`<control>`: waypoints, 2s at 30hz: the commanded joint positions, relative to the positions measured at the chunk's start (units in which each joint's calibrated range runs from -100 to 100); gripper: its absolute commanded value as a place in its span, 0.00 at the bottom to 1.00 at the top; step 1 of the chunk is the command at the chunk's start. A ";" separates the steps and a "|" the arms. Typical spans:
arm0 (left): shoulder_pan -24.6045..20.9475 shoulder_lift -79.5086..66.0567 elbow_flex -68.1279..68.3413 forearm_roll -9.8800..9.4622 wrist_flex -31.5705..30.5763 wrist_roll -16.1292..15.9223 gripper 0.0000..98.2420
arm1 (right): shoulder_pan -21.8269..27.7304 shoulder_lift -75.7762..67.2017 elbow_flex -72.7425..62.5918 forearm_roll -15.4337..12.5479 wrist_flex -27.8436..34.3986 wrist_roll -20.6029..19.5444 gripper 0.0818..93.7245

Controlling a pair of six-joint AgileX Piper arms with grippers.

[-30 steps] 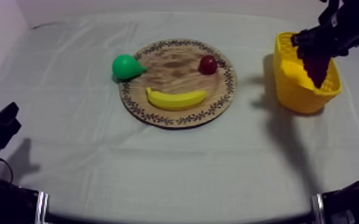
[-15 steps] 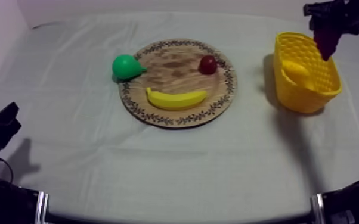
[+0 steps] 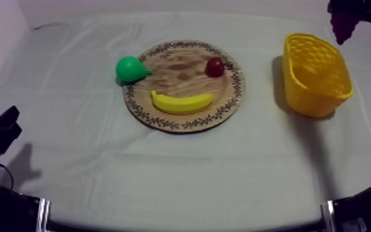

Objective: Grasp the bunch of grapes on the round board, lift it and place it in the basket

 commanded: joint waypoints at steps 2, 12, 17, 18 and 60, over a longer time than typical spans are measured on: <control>0.01 0.00 -0.04 0.02 0.03 -0.01 0.00 | 0.22 0.57 2.14 0.31 -1.40 -0.62 0.29; 0.01 0.00 -0.04 0.02 0.03 -0.01 0.00 | 0.52 6.15 6.05 0.66 -4.37 -1.60 0.29; 0.01 0.00 -0.04 0.02 0.03 -0.01 0.00 | 1.02 10.45 6.22 0.37 -5.56 -1.38 0.28; 0.01 0.00 -0.04 0.02 0.03 -0.01 0.00 | 1.13 11.33 6.16 0.40 -5.80 -1.44 0.28; 0.01 0.00 -0.04 0.02 0.03 -0.01 0.00 | 2.04 18.98 8.22 2.72 -14.35 -1.67 0.94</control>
